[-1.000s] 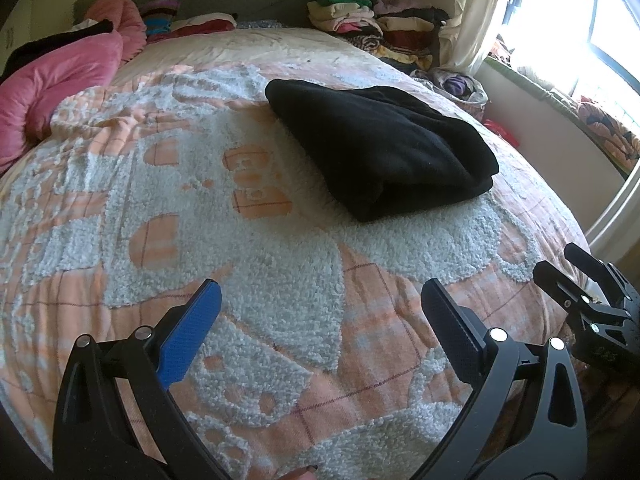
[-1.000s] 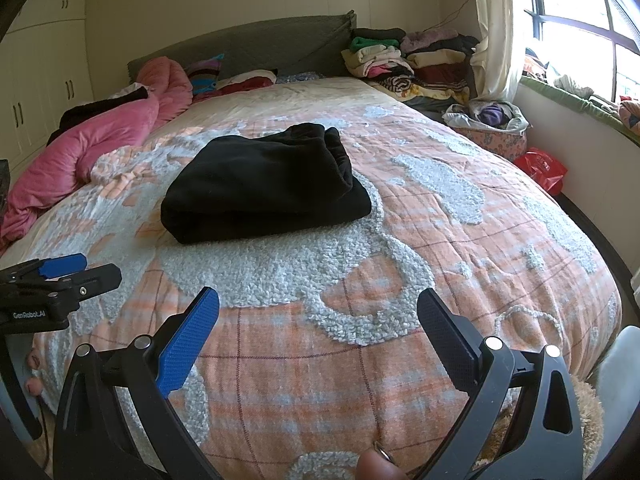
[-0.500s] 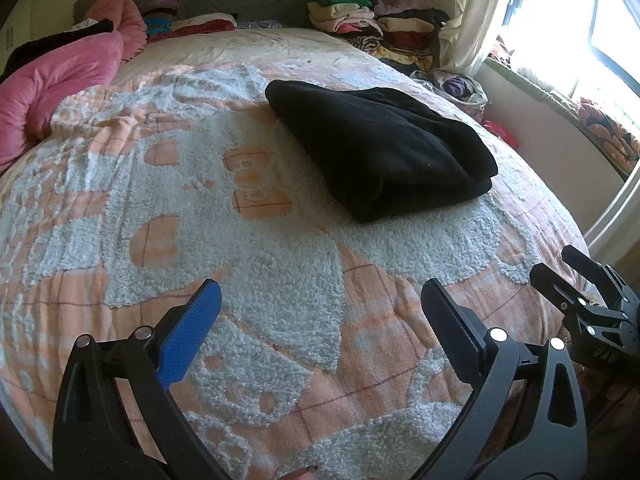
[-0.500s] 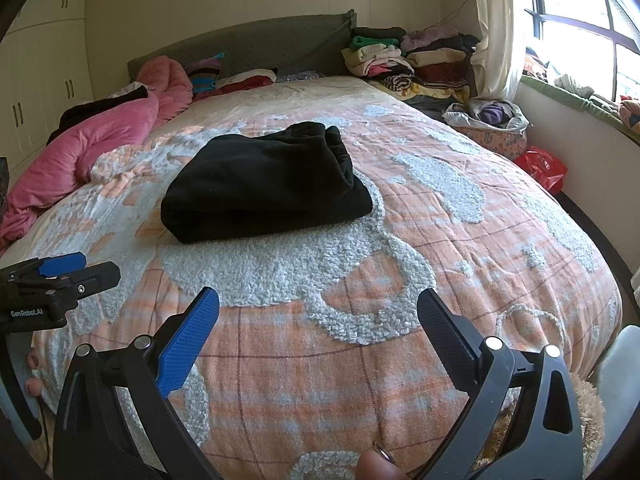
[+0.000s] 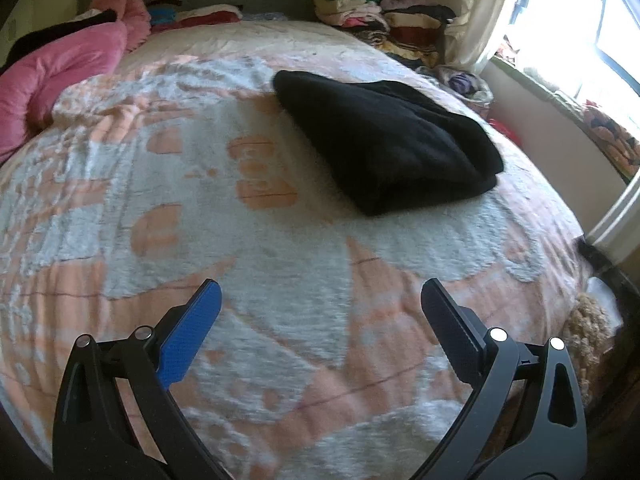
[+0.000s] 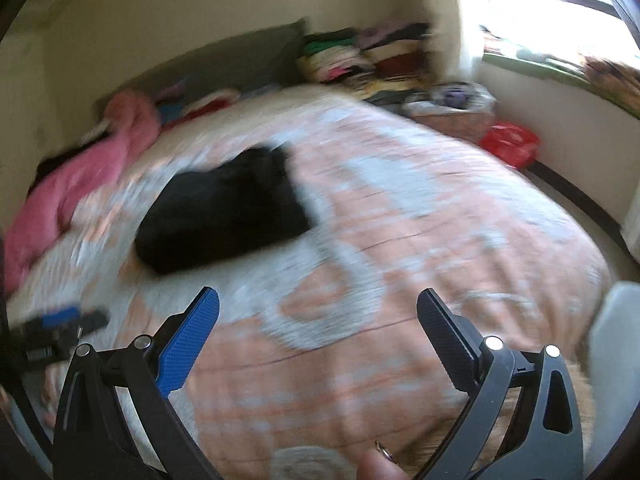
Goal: Fold small clothes
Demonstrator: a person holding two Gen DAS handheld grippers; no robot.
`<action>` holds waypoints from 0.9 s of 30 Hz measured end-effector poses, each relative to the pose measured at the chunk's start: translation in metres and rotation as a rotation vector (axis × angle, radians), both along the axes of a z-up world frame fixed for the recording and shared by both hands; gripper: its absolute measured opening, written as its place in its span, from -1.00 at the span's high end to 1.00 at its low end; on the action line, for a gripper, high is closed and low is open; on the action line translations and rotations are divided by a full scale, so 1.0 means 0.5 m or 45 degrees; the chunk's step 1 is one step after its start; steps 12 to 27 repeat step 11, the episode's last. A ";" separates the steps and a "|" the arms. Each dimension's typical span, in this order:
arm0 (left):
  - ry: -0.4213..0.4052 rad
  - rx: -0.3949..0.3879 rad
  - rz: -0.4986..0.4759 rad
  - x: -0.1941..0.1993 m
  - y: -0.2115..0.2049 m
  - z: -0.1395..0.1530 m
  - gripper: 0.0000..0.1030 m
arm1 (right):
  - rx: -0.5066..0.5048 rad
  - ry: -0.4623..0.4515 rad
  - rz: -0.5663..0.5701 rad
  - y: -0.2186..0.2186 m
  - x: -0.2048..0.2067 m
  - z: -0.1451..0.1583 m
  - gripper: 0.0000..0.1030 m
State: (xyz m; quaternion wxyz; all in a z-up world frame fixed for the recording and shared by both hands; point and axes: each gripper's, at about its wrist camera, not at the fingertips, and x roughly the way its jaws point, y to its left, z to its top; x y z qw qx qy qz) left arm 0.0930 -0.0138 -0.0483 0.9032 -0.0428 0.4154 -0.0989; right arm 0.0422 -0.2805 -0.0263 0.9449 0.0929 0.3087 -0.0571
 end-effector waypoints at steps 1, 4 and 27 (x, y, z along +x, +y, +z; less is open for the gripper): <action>0.004 0.012 0.048 0.008 0.022 0.003 -0.82 | 0.022 -0.022 -0.060 -0.030 -0.010 0.012 -0.91; 0.026 -0.014 0.195 0.037 0.104 0.016 -0.82 | 0.057 -0.074 -0.370 -0.186 -0.063 0.051 -0.91; 0.000 0.086 0.710 0.108 0.473 0.088 -0.82 | 0.118 0.131 -1.105 -0.584 -0.219 -0.013 -0.91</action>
